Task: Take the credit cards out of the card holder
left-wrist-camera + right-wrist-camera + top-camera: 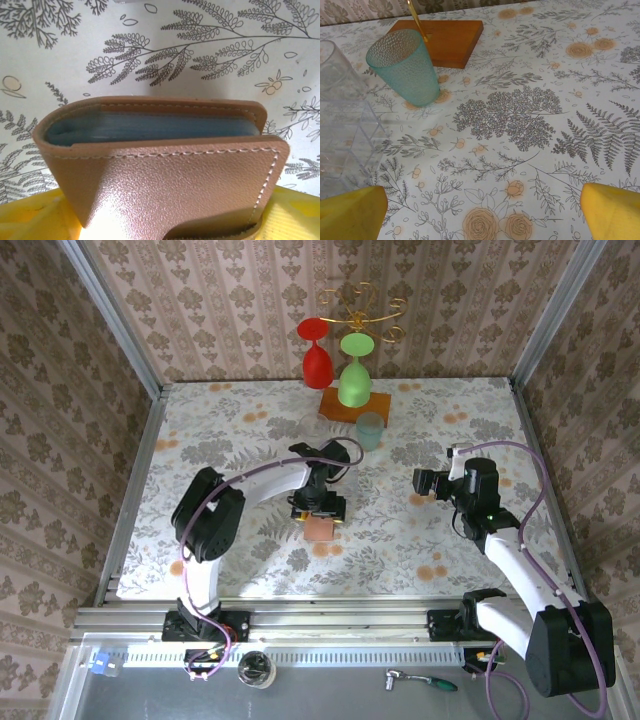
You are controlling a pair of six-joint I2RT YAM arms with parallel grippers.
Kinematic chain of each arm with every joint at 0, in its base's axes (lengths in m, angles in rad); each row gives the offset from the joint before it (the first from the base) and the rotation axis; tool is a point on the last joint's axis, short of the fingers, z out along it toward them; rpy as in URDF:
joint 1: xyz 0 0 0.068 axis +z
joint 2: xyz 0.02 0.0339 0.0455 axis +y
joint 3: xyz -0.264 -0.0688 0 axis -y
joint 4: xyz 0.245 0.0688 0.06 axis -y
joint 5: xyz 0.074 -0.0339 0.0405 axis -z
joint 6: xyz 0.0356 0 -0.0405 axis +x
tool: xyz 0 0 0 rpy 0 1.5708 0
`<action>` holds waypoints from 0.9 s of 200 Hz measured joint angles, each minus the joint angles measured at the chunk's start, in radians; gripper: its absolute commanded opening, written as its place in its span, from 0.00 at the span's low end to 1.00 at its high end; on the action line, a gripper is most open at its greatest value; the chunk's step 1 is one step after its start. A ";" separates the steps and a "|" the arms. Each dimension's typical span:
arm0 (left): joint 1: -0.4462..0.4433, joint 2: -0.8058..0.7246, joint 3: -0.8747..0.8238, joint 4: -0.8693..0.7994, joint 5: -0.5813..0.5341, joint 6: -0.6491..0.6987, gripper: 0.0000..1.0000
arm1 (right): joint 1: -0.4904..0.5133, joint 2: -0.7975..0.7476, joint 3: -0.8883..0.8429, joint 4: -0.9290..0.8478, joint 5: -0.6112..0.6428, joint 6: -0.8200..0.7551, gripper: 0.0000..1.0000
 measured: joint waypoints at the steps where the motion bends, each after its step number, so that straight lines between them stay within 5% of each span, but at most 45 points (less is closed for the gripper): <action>1: 0.000 0.001 0.000 0.000 0.000 0.000 0.82 | 0.000 0.000 0.000 0.000 0.000 0.000 1.00; 180: 0.001 -0.060 -0.098 0.114 0.029 -0.061 0.88 | 0.050 0.000 0.000 -0.003 0.004 -0.004 1.00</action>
